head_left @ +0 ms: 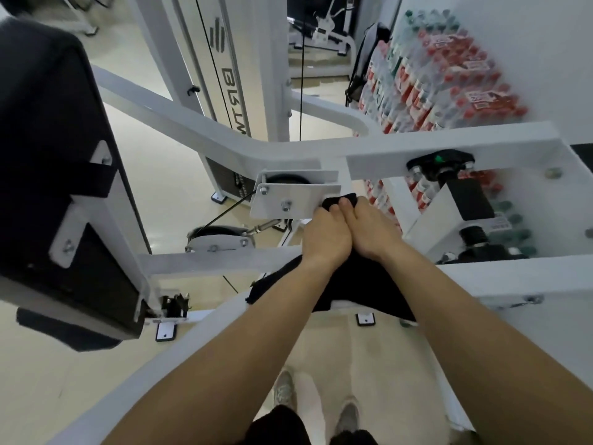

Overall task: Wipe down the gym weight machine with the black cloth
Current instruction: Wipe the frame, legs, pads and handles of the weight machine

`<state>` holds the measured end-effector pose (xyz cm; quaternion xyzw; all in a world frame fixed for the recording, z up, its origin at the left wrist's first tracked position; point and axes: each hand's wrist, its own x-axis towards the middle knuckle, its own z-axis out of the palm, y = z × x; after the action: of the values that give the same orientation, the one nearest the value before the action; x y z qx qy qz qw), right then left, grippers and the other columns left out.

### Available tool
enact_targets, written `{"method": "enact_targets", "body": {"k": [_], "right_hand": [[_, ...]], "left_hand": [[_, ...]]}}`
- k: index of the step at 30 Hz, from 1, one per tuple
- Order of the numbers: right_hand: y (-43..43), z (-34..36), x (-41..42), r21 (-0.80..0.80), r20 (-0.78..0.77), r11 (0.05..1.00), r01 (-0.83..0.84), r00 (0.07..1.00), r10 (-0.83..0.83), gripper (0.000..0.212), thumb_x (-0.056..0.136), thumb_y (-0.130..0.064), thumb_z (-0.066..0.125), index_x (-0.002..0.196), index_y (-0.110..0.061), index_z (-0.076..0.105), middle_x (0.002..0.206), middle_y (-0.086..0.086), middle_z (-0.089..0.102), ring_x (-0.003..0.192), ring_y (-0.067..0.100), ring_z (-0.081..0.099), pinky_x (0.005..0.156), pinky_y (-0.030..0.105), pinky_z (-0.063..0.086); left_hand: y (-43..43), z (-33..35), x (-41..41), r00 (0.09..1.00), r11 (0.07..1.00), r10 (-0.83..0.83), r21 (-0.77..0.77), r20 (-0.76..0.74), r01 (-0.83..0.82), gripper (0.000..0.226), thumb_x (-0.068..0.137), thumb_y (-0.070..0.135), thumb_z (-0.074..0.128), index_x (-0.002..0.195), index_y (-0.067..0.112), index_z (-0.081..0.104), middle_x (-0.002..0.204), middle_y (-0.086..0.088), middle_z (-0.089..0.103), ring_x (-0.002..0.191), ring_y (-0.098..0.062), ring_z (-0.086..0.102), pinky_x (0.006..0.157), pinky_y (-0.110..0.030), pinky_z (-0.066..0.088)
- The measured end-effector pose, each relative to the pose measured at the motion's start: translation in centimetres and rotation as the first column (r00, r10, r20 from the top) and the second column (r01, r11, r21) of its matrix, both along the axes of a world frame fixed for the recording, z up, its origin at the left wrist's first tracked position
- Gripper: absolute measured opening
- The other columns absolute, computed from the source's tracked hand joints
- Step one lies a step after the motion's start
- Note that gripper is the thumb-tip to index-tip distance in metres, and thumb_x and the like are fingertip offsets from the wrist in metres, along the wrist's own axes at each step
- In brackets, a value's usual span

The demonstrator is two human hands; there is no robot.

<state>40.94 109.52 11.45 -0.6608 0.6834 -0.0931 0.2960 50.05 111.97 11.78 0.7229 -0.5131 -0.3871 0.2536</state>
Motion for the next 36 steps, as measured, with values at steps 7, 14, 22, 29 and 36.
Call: {"method": "enact_targets", "body": {"k": [7, 14, 22, 29, 36], "right_hand": [[6.5, 3.2, -2.8, 0.037, -0.345, 0.916, -0.400, 0.855, 0.387, 0.043, 0.109, -0.038, 0.018, 0.118, -0.009, 0.049, 0.111, 0.017, 0.060, 0.098, 0.037, 0.062, 0.085, 0.047, 0.051], [5.3, 1.0, -2.7, -0.070, -0.302, 0.943, -0.326, 0.908, 0.291, 0.052, 0.107, -0.046, 0.015, 0.094, -0.012, 0.053, 0.100, 0.014, 0.066, 0.088, 0.035, 0.063, 0.072, 0.040, 0.047], [-0.9, -1.1, -2.0, -0.019, 0.023, 0.986, -0.167, 0.986, 0.168, 0.062, 0.107, -0.049, 0.018, 0.107, -0.006, 0.062, 0.119, 0.022, 0.065, 0.108, 0.038, 0.060, 0.087, 0.040, 0.043], [3.7, 0.4, -4.2, 0.024, -0.152, 0.914, -0.404, 0.902, 0.403, 0.052, 0.107, -0.044, 0.015, 0.109, -0.012, 0.056, 0.111, 0.016, 0.065, 0.099, 0.037, 0.062, 0.087, 0.045, 0.049], [7.4, -0.6, -4.6, -0.145, -0.528, 0.850, -0.506, 0.766, 0.366, 0.051, 0.106, -0.033, 0.012, 0.097, -0.017, 0.059, 0.074, 0.000, 0.054, 0.055, 0.025, 0.042, 0.044, 0.031, 0.022]], "left_hand": [[6.8, 1.0, 0.1, 0.828, 0.973, -0.173, -0.040, 0.533, 0.229, 0.035, 0.108, 0.025, 0.027, 0.110, 0.005, 0.056, 0.108, -0.016, 0.062, 0.097, -0.036, 0.064, 0.070, -0.039, 0.039], [5.0, 0.2, -1.0, 0.880, 0.995, -0.090, -0.003, 0.466, 0.103, 0.033, 0.107, 0.035, 0.028, 0.083, 0.019, 0.045, 0.100, -0.009, 0.063, 0.093, -0.031, 0.064, 0.068, -0.035, 0.036], [0.4, 1.0, -1.6, 0.965, 1.000, 0.005, -0.012, 0.263, -0.002, 0.035, 0.108, 0.024, 0.026, 0.109, 0.001, 0.053, 0.119, -0.023, 0.058, 0.110, -0.041, 0.056, 0.090, -0.047, 0.042], [4.9, 0.1, 0.2, 0.653, 0.901, -0.291, -0.029, 0.699, 0.432, 0.027, 0.106, 0.018, 0.028, 0.120, 0.010, 0.050, 0.110, -0.015, 0.053, 0.092, -0.037, 0.062, 0.059, -0.038, 0.030], [8.2, -0.8, 0.7, 0.528, 0.883, -0.284, 0.002, 0.800, 0.470, 0.012, 0.094, 0.022, 0.057, 0.086, 0.013, 0.060, 0.072, -0.007, 0.054, 0.047, -0.027, 0.053, 0.044, -0.030, 0.022]]}}
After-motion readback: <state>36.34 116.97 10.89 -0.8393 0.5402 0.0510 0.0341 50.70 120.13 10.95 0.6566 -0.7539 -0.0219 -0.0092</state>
